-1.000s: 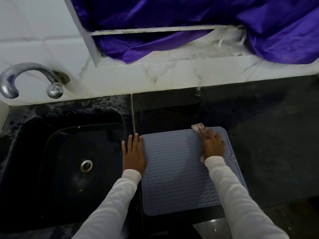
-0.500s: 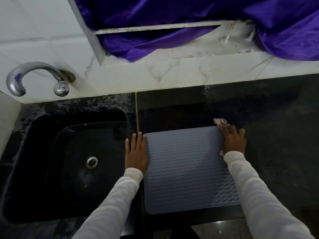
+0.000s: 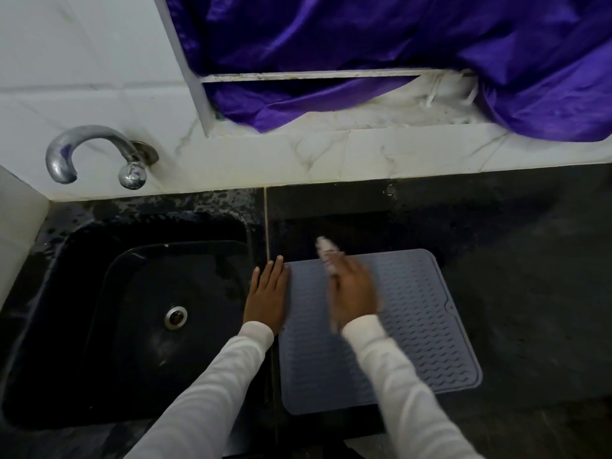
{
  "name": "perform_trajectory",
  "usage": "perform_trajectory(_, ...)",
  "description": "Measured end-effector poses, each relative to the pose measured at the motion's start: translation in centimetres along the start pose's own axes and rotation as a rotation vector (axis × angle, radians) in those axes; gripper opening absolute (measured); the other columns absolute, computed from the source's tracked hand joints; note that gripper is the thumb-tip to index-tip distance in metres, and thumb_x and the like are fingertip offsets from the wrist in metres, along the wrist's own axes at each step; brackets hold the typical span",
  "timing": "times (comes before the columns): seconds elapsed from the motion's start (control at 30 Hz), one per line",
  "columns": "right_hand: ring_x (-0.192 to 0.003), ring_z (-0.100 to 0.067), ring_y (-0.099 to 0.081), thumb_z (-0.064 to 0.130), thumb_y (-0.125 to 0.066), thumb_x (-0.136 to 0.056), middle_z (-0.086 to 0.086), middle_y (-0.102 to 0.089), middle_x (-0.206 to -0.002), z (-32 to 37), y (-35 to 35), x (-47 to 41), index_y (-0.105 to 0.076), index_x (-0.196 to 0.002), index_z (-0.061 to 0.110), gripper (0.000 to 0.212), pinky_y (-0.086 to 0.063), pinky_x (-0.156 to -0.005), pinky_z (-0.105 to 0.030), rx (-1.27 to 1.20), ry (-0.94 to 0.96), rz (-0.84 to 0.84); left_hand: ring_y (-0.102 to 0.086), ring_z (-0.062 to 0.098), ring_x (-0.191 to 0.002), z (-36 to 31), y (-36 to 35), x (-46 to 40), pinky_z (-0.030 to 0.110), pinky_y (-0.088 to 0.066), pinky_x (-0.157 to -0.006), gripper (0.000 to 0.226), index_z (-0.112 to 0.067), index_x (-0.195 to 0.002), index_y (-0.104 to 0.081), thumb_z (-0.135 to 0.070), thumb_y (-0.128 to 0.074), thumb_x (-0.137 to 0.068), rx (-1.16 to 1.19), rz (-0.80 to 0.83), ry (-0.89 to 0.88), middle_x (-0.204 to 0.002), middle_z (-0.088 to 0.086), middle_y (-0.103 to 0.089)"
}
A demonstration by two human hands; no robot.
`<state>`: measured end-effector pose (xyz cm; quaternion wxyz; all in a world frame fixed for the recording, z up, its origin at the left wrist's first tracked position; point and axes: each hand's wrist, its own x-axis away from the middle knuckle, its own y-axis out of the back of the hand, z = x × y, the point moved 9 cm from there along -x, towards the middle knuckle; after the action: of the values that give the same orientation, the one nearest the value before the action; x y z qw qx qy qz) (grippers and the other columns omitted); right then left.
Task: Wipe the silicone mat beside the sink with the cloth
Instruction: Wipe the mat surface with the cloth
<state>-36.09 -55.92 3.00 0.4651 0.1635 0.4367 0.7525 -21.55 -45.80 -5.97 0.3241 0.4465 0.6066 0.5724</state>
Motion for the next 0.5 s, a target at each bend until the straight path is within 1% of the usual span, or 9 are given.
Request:
perform_trajectory(0.03, -0.118, -0.02, -0.044, 0.023, -0.044, -0.094, 0.0, -0.047, -0.139, 2.6, -2.6, 1.2, -0.042, -0.141, 0.032, 0.047, -0.039, -0.102, -0.038, 0.058, 0.069, 0.049, -0.014, 0.025, -0.149, 0.0, -0.1, 0.0, 0.043, 0.001, -0.121, 0.069, -0.012, -0.154, -0.02, -0.022, -0.051, -0.093, 0.005, 0.001, 0.005, -0.162, 0.007, -0.014)
perform_trajectory(0.1, -0.13, -0.028, -0.037, 0.018, -0.035, -0.095, -0.005, -0.031, -0.153, 5.5, -8.6, 3.2, -0.031, -0.148, 0.019, 0.053, -0.035, -0.105, -0.041, 0.198, 0.168, 0.221, -0.026, 0.026, -0.145, 0.3, -0.5, 0.1, 0.045, -0.004, -0.119, 0.061, -0.012, -0.149, -0.034, -0.03, -0.045, -0.092, -0.003, -0.007, 0.011, -0.156, 0.007, -0.033)
perform_trajectory(0.13, -0.134, -0.032, -0.035, 0.016, -0.032, -0.095, -0.01, -0.023, -0.156, 5.8, -10.8, 3.8, -0.028, -0.149, 0.013, 0.054, -0.035, -0.106, -0.044, 0.274, 0.194, 0.288, -0.027, 0.027, -0.145, 0.4, -0.8, 0.2, 0.047, -0.005, -0.118, 0.061, -0.012, -0.148, -0.037, -0.033, -0.043, -0.091, -0.008, 0.004, 0.008, -0.154, 0.006, -0.037)
perform_trajectory(0.17, -0.134, -0.034, -0.036, 0.015, -0.036, -0.095, -0.013, -0.02, -0.157, 5.3, -12.3, 4.0, -0.026, -0.149, 0.009, 0.056, -0.037, -0.105, -0.045, 0.299, 0.172, 0.339, -0.025, 0.028, -0.145, 0.5, -1.1, 0.2, 0.048, -0.005, -0.118, 0.062, -0.012, -0.148, -0.036, -0.034, -0.045, -0.091, -0.017, 0.01, -0.003, -0.153, 0.006, -0.037)
perform_trajectory(0.23, -0.12, -0.034, -0.05, 0.014, -0.055, -0.089, -0.013, -0.03, -0.153, 4.1, -12.6, 3.7, -0.031, -0.147, 0.008, 0.063, -0.048, -0.094, -0.044, 0.276, 0.074, 0.332, -0.02, 0.027, -0.147, 0.6, -1.0, 0.2, 0.049, -0.004, -0.118, 0.066, -0.013, -0.15, -0.032, -0.032, -0.055, -0.091, -0.039, -0.009, -0.01, -0.155, 0.006, -0.034)
perform_trajectory(0.3, -0.1, -0.03, -0.061, 0.013, -0.075, -0.075, -0.012, -0.048, -0.141, 4.3, -11.9, 3.2, -0.048, -0.137, 0.009, 0.068, -0.057, -0.074, -0.038, 0.279, 0.077, 0.289, -0.017, 0.027, -0.148, 0.7, -1.2, 0.1, 0.05, -0.004, -0.118, 0.068, -0.013, -0.15, -0.032, -0.029, -0.059, -0.09, -0.02, 0.008, 0.024, -0.156, 0.006, -0.032)
perform_trajectory(0.33, -0.096, -0.029, -0.063, 0.013, -0.08, -0.069, -0.012, -0.053, -0.136, 4.5, -11.5, 3.1, -0.054, -0.132, 0.009, 0.069, -0.058, -0.07, -0.037, 0.282, 0.067, 0.297, -0.017, 0.027, -0.148, 0.8, -1.3, 0.2, 0.051, -0.004, -0.118, 0.067, -0.013, -0.15, -0.032, -0.028, -0.06, -0.09, -0.013, 0.016, 0.031, -0.156, 0.005, -0.032)
perform_trajectory(0.43, -0.1, -0.029, -0.063, 0.018, -0.088, -0.056, -0.012, -0.059, -0.125, 4.0, -10.5, 2.1, -0.059, -0.124, 0.009, 0.075, -0.059, -0.073, -0.039, 0.315, 0.098, 0.34, -0.012, 0.027, -0.149, 0.9, -1.4, 0.1, 0.052, 0.0, -0.118, 0.063, -0.015, -0.152, -0.029, -0.023, -0.052, -0.093, -0.022, -0.001, 0.033, -0.16, 0.003, -0.022)
perform_trajectory(0.5, -0.105, -0.029, -0.061, 0.017, -0.081, -0.068, -0.011, -0.059, -0.122, 2.4, -9.3, 1.4, -0.06, -0.125, 0.013, 0.06, -0.058, -0.071, -0.04, 0.336, 0.071, 0.317, -0.011, 0.026, -0.149, 1.1, -1.4, 0.0, 0.051, 0.002, -0.118, 0.06, -0.016, -0.153, -0.026, -0.026, -0.041, -0.096, -0.023, -0.016, 0.023, -0.162, 0.002, -0.017)
